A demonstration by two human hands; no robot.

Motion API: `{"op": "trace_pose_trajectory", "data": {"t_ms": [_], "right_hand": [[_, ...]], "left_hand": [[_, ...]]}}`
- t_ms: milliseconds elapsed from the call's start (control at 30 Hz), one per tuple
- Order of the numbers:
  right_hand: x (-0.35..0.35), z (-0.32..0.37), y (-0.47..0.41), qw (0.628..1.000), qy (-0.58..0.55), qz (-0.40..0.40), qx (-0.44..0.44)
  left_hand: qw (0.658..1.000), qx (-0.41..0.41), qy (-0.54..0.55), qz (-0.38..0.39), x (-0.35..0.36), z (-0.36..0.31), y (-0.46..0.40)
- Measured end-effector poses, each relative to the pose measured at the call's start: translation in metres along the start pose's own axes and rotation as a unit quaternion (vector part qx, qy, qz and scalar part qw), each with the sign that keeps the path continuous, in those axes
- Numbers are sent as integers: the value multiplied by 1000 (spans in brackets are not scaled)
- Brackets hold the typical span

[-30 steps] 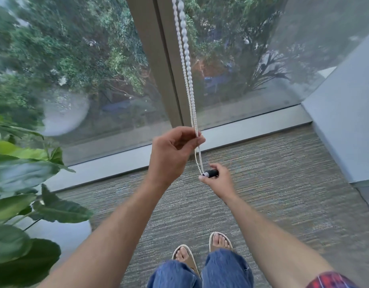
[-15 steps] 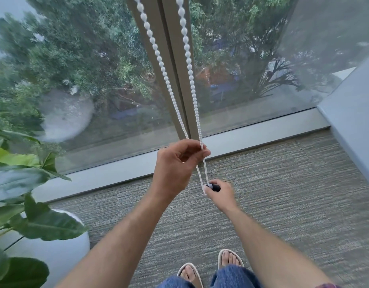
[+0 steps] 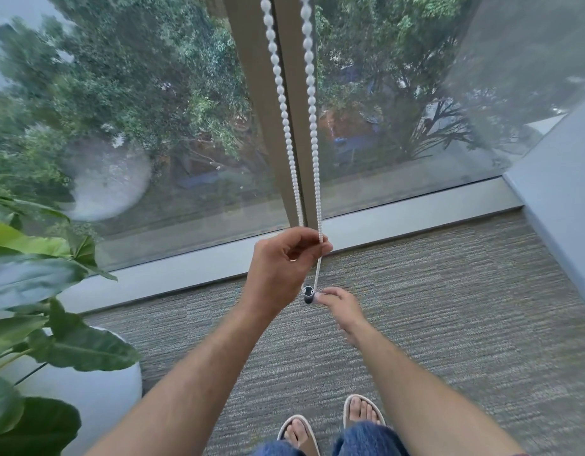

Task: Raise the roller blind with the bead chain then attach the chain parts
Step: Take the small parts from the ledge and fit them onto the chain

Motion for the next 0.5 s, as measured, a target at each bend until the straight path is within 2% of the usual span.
{"op": "trace_pose_trajectory", "data": {"t_ms": [133, 333, 500], "right_hand": [[4, 24, 36, 986, 142, -3, -87], [12, 106, 107, 936, 241, -40, -254], [14, 182, 168, 897, 291, -46, -328]], "left_hand": [[999, -8, -28, 17, -9, -3, 19], [995, -63, -73, -11, -35, -26, 27], [985, -142, -97, 17, -56, -57, 17]]}}
Point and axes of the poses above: each hand's wrist, its own y-axis away from the middle knuckle, its own x-axis out of the palm, z = x × y, the point moved 2 cm from there along -y, towards the middle knuckle, and after that the axes turned 3 degrees about z, right-handed, at the moved point
